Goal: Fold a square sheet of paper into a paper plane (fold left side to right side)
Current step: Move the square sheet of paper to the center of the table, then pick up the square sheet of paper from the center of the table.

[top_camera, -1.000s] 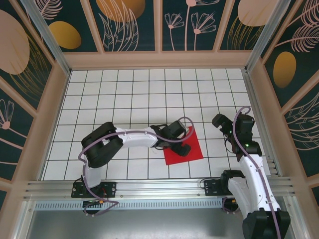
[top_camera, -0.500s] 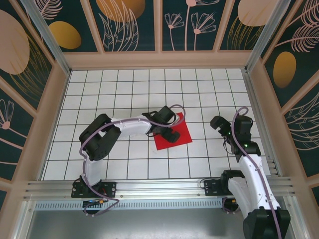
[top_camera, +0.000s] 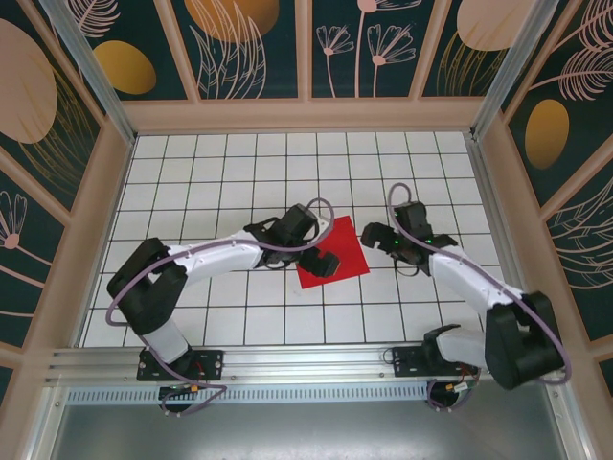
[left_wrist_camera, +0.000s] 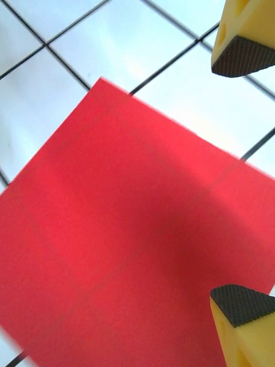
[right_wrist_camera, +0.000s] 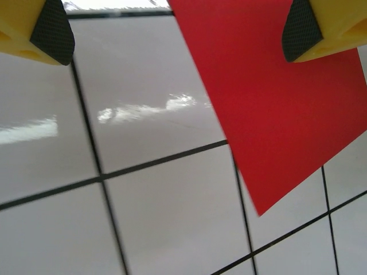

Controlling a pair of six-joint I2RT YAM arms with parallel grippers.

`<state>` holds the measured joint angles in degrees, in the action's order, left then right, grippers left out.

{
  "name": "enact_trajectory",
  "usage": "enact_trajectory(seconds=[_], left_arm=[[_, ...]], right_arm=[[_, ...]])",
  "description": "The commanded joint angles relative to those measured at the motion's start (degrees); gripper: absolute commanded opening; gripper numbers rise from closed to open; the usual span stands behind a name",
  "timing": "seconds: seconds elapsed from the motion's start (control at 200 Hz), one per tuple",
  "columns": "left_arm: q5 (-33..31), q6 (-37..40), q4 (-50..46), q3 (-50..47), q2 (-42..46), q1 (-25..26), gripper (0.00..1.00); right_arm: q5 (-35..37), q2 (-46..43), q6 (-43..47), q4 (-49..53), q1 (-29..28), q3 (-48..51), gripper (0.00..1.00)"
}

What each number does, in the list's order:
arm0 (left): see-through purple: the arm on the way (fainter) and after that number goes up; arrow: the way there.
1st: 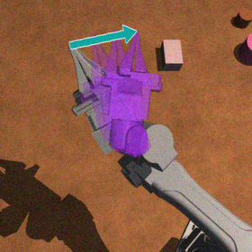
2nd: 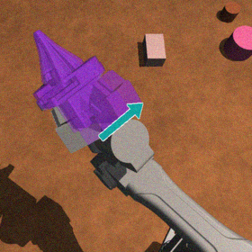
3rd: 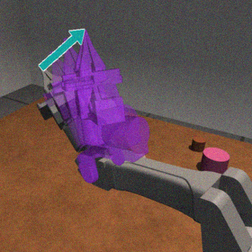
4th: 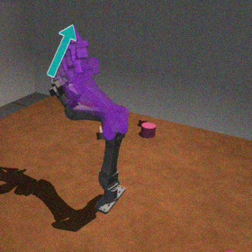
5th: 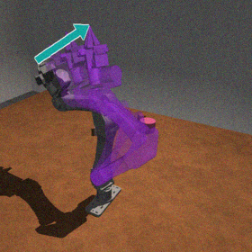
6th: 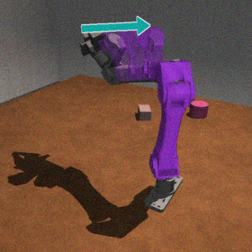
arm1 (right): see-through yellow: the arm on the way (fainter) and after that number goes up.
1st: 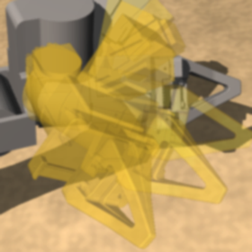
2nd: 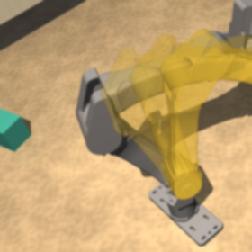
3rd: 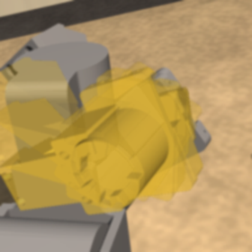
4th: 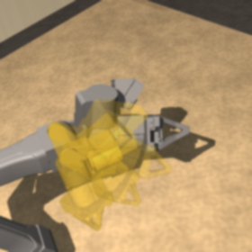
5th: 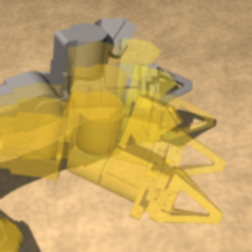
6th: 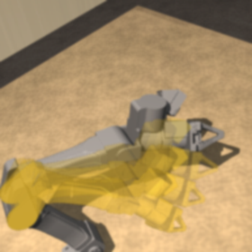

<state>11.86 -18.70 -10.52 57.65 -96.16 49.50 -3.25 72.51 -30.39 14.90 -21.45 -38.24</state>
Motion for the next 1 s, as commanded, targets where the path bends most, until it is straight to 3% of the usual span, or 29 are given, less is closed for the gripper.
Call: enact_trajectory(seconds=[0.0, 0.125, 0.45, 0.996], left_arm=[[7.9, -9.2, 7.9, -5.9, 1.3, -0.1, 0.94], [11.0, -12.9, 12.1, -9.3, 1.5, -0.1, 0.93], [8.8, -13.2, 11.4, -10.5, -1.0, -0.1, 0.93], [5.6, -12.5, 9.9, -10.2, -5.7, -0.1, 0.92]], right_arm=[[2.0, 6.8, 0.1, -3.9, -2.8, -5.3, 0.95], [0.6, 15.1, 0.9, -4.7, -4.4, -11.2, 0.91], [2.5, 29.4, 2.8, -1.5, -7.7, -22.0, 0.9], [-2.4, 30.7, 2.0, 0.9, -14.1, -21.0, 0.91]])
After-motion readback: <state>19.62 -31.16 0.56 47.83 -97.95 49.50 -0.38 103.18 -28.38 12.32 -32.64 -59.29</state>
